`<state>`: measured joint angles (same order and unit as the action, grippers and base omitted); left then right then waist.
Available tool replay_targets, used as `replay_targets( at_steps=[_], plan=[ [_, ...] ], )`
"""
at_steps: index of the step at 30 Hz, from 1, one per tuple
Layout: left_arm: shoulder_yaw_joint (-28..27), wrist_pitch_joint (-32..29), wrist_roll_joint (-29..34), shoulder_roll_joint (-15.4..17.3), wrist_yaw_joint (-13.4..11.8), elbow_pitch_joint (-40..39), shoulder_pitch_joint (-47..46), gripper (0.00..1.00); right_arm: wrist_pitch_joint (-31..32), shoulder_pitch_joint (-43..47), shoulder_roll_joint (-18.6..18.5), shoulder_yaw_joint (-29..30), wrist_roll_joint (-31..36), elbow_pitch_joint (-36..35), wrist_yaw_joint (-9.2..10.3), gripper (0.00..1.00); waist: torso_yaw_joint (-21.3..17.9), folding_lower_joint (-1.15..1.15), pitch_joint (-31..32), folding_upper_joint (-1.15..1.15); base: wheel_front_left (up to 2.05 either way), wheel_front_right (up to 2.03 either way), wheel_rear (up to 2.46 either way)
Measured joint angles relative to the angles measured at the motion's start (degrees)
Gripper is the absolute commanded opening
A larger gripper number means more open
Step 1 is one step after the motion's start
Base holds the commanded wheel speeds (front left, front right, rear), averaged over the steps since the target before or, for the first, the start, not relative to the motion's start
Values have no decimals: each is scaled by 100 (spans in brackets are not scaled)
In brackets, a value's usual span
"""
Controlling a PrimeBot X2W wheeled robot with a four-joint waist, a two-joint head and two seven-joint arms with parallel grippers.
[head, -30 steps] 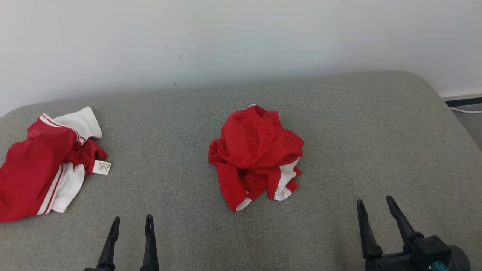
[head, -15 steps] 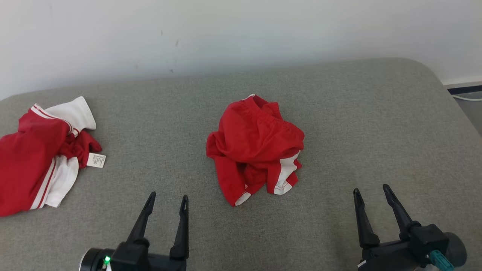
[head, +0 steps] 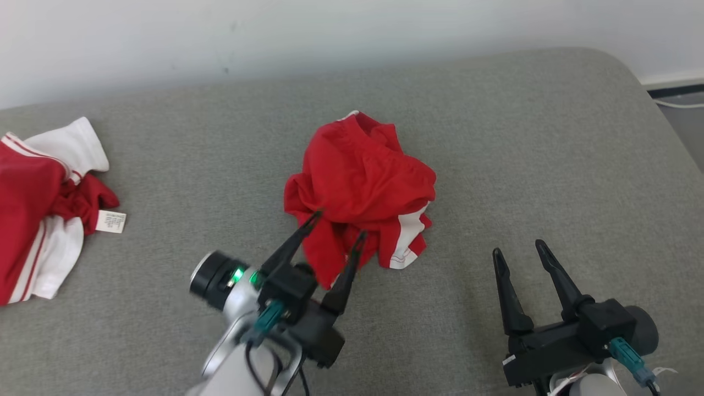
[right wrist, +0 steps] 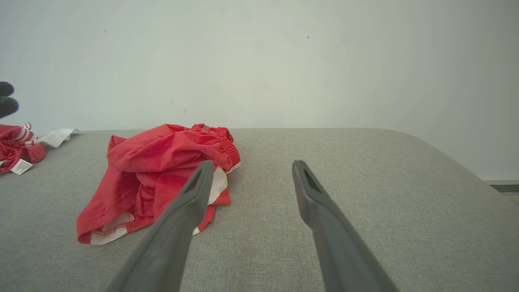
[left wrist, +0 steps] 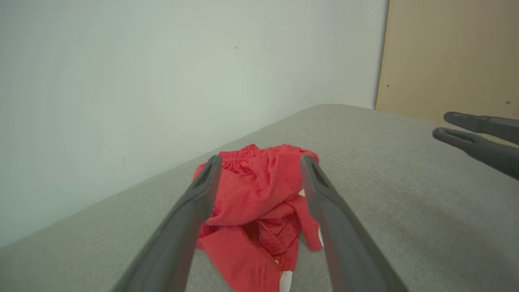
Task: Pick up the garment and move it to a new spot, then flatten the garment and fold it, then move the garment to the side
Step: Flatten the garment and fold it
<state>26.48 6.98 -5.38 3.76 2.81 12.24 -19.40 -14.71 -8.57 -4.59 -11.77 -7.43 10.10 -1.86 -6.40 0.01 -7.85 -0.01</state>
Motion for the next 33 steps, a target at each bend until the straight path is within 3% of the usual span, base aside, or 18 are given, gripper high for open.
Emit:
replay_targets(
  at_steps=[12, 24, 26, 27, 33],
  plan=[
    [661, -642, 254, -78, 326, 1249, -1577, 100, 0, -329, 75, -155, 5, 158, -16, 100, -526, 0, -464, 0, 0, 0, 0],
    [628, -990, 290, -113, 319, 2674, -2538, 100, 0, -620, 116, -271, -22, 320, -15, 100, -1064, 0, -903, 0, 0, 0, 0],
    [644, -987, 286, -121, 255, 2806, -2661, 37, 0, -631, 123, -270, -53, 345, -10, 100, -1108, 0, -963, 0, 0, 0, 0],
    [667, -968, 272, -119, 208, 2829, -2711, 0, 0, -646, 125, -272, -63, 367, -10, 100, -1124, 0, -984, 0, 0, 0, 0],
    [784, -583, -291, -142, -172, 2696, -2861, 0, 0, -685, 134, -223, -79, 435, 19, 100, -1066, 0, -1020, 0, 0, 0, 0]
  ],
)
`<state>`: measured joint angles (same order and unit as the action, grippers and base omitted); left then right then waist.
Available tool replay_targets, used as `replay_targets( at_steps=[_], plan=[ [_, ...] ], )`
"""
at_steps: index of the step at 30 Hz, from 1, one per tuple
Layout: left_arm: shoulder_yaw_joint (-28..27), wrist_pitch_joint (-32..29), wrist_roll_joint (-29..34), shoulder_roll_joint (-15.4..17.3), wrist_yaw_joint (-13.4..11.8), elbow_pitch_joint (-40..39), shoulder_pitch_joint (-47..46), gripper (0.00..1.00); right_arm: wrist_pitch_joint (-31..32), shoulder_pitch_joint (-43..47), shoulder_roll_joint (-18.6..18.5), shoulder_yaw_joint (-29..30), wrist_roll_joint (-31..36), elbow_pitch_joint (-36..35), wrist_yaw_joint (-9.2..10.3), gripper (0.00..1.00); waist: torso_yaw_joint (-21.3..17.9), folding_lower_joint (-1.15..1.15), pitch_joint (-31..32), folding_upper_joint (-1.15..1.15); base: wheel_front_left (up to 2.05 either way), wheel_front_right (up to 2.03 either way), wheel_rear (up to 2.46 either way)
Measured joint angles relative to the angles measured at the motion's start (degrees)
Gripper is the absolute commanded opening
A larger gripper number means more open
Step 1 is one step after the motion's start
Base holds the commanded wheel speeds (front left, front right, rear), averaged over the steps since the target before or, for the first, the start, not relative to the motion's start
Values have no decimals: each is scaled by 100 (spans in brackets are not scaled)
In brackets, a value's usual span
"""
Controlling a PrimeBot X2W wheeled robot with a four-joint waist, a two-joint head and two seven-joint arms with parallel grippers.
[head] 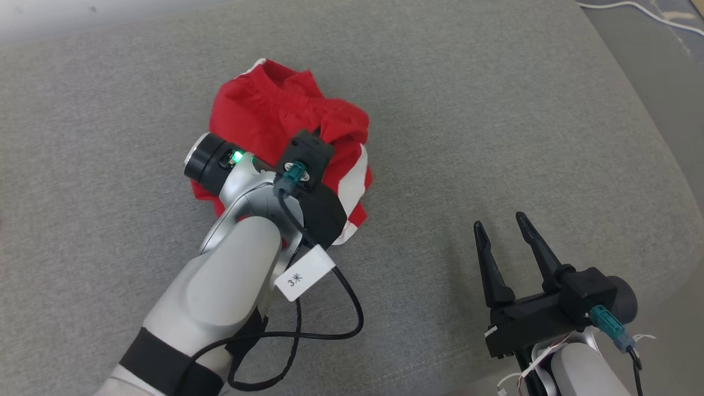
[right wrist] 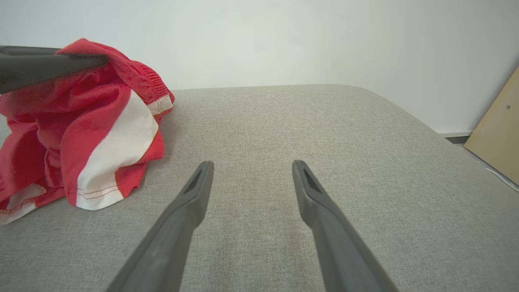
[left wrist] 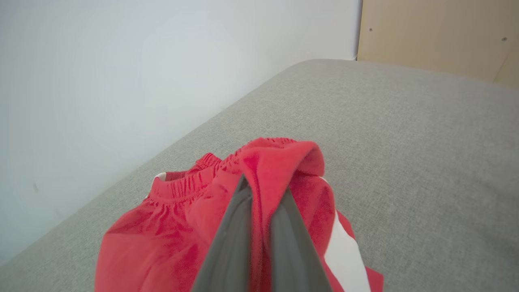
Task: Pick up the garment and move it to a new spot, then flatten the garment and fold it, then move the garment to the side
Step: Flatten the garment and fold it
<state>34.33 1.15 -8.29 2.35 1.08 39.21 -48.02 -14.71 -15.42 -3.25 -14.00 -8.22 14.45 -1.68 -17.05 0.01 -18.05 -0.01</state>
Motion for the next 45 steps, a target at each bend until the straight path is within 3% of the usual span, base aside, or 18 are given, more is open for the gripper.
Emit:
replay_targets(
  at_steps=[6, 12, 27, 45],
  plan=[
    [-33, 525, -730, -7, -477, -343, 5, 0, 0, -108, 1, -37, -38, 131, -86, 100, 246, 0, 47, 1, 0, 0, 0],
    [-112, 971, -1228, -16, -664, -446, 286, 0, 0, -318, 0, -175, -96, 392, -220, 100, 606, -1, 106, 1, 0, 0, 0],
    [-797, 1284, -1991, -14, -772, -259, 1477, 0, 1, -297, 2, -1099, -671, 1033, -438, 100, 1668, -1, 277, 1, 0, 0, 0],
    [-911, 1315, -2310, -16, -815, -289, 2002, 0, 1, -313, -2, -1363, -992, 1544, -471, 100, 1957, -1, 373, 1, 0, 0, 0]
  ],
)
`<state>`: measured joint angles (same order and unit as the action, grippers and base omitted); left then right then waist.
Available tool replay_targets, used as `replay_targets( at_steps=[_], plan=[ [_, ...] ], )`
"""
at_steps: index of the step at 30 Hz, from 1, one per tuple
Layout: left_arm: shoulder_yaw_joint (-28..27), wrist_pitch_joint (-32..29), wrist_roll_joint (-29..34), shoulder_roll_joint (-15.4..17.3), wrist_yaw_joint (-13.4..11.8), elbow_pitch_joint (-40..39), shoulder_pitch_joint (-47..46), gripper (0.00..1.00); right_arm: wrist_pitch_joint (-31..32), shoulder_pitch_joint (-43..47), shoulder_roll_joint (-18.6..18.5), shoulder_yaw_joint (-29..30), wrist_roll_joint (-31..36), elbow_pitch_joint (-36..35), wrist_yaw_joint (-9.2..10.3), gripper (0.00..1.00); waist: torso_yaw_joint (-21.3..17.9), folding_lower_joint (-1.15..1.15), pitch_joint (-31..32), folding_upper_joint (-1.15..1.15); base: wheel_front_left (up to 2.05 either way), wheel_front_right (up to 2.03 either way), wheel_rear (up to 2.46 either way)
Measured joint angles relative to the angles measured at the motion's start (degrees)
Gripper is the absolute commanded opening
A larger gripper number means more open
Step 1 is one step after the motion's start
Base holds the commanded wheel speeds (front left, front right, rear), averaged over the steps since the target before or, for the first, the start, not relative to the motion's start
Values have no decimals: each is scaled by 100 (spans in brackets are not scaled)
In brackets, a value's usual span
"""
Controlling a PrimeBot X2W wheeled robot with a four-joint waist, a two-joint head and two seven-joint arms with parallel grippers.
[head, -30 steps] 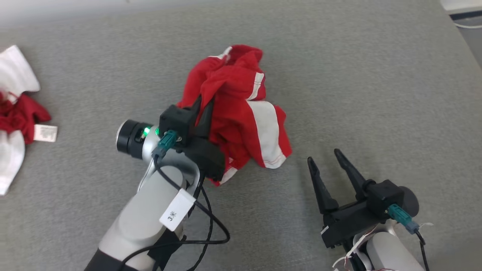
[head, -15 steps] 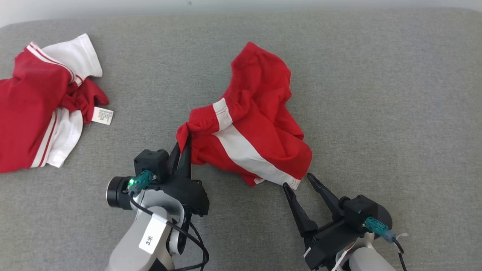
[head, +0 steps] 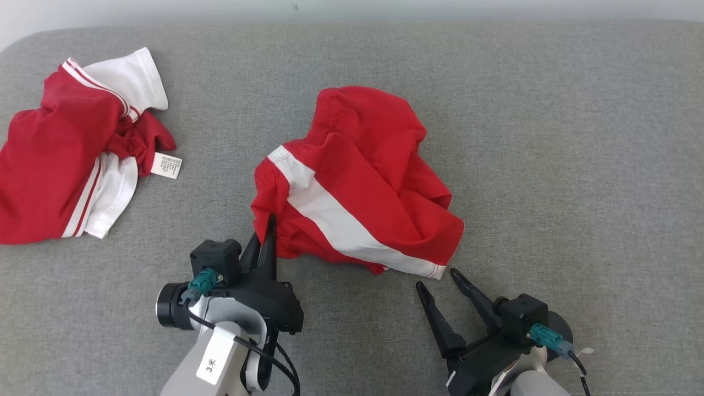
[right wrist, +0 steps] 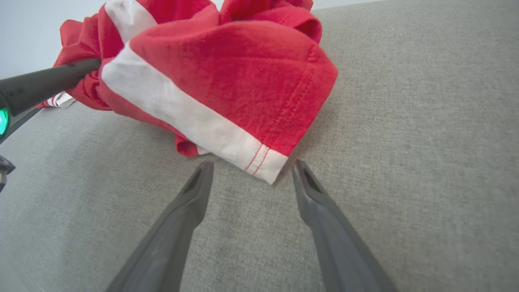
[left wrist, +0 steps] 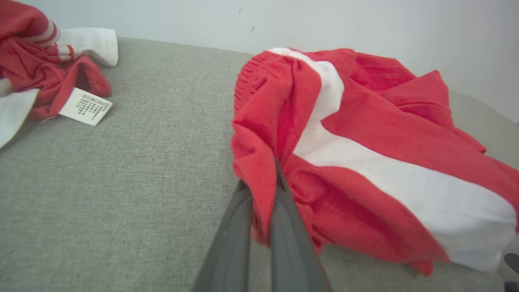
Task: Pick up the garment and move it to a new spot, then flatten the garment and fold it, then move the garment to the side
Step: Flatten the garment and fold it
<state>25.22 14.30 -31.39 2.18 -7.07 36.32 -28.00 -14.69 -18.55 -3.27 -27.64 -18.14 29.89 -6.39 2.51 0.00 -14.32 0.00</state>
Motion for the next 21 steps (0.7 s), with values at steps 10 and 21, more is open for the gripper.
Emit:
replay_targets(
  at_steps=[10, 21],
  plan=[
    [125, 1, -134, 0, -4, -164, 168, 0, 0, -235, -1, 111, -18, 263, -1, 100, 99, 0, -118, 0, 0, 0, 0],
    [101, 1, -182, 1, -5, -193, 412, 5, -1, -437, -13, -110, -78, 356, -18, 46, 247, 0, -169, 0, 0, 0, 0]
  ],
)
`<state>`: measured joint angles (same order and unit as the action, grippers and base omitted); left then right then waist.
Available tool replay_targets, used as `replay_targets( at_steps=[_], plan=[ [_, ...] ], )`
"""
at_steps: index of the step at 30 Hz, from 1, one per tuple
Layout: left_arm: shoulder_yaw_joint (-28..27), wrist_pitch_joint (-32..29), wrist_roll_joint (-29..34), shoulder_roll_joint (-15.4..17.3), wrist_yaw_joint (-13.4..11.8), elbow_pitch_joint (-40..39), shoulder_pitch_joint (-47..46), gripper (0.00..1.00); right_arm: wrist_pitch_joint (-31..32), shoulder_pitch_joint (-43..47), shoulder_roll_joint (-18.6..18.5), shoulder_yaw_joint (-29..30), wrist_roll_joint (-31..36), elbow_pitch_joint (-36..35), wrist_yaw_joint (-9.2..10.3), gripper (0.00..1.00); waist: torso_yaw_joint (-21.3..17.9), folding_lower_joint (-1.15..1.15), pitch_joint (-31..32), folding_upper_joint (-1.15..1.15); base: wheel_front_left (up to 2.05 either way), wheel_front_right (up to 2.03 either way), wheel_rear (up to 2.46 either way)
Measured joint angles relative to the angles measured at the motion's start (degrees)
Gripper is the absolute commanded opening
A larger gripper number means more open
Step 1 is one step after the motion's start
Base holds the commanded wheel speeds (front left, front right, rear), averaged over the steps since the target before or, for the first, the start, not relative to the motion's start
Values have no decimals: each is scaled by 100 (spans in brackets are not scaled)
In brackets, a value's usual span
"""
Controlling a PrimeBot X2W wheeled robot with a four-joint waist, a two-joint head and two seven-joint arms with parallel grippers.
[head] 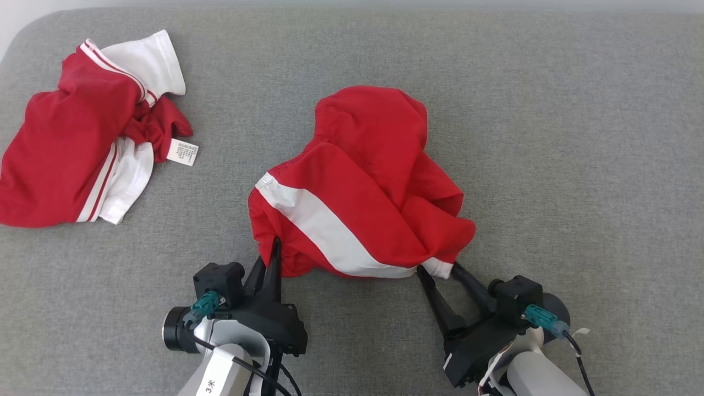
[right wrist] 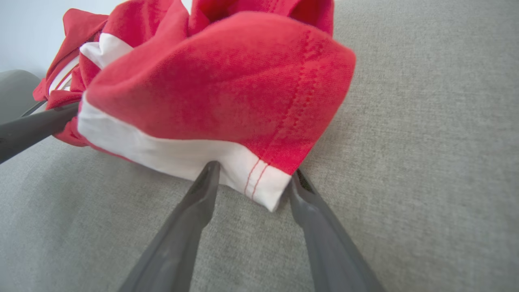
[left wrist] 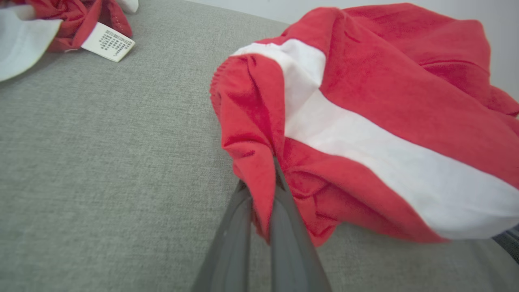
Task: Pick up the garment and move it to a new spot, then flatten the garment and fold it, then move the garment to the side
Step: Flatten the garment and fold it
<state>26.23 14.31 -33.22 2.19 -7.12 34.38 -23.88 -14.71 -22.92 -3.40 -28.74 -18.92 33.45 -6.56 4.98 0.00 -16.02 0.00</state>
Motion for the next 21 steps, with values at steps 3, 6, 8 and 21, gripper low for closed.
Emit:
replay_targets(
  at_steps=[3, 6, 8, 21],
  plan=[
    [-63, 0, 1, 1, 0, -43, 18, 45, 1, -3, 0, -59, 1, -19, -2, 6, -33, 0, 9, 0, 0, 0, 0],
    [-92, 0, 9, 1, 0, -114, 124, 100, 1, 4, 0, -26, 2, -98, -8, 0, -93, 0, 21, 0, 0, 0, 0],
    [-136, 0, 11, 1, 0, -189, 209, 100, 1, 26, -9, 18, 2, -187, -8, 0, -139, 0, 34, 0, 0, 0, 0],
    [-775, 0, -25, 491, 73, -1370, 896, 100, 0, 740, -637, 325, 191, -810, 33, 0, -475, 0, 149, 0, 0, 0, 0]
  ],
)
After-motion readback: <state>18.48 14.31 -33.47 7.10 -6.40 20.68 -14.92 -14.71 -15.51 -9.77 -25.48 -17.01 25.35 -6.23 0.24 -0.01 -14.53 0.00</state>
